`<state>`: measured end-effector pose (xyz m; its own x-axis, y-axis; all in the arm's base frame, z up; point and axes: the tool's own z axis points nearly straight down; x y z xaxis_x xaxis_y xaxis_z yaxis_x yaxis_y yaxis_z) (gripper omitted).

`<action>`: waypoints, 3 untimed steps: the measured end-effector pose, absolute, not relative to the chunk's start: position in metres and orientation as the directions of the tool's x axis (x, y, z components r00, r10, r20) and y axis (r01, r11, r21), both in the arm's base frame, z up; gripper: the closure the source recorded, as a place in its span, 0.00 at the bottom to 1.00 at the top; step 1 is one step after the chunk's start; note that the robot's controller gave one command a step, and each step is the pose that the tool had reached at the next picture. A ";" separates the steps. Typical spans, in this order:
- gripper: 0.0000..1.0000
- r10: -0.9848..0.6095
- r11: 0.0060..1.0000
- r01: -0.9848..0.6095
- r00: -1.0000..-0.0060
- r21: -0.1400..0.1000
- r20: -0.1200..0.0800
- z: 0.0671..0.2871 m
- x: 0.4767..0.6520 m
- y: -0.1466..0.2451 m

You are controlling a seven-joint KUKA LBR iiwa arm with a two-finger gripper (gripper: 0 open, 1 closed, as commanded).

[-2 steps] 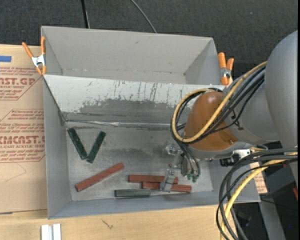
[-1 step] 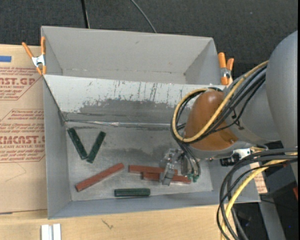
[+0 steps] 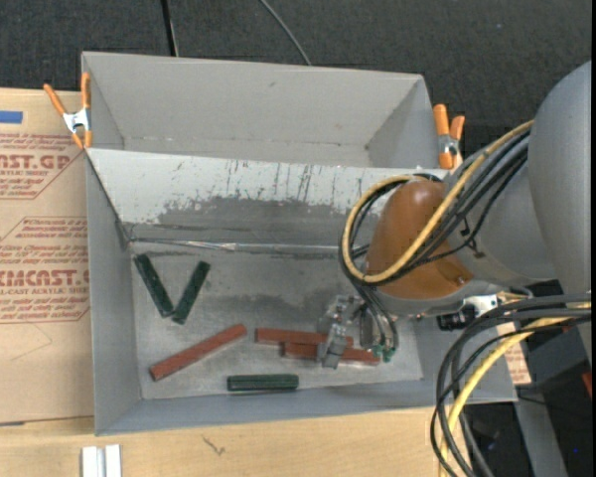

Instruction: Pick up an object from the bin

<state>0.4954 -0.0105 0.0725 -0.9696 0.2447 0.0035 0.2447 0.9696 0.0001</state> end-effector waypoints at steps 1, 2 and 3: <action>1.00 0.208 0.978 0.208 -0.978 -0.005 -0.004 0.073 0.504 0.024; 1.00 0.188 0.982 0.188 -0.982 -0.001 -0.010 0.074 0.505 0.050; 1.00 0.211 0.978 0.211 -0.978 -0.001 0.003 0.269 0.495 0.025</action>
Offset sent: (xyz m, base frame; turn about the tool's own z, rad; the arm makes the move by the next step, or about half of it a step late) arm 0.0020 0.0209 -0.0025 -0.0705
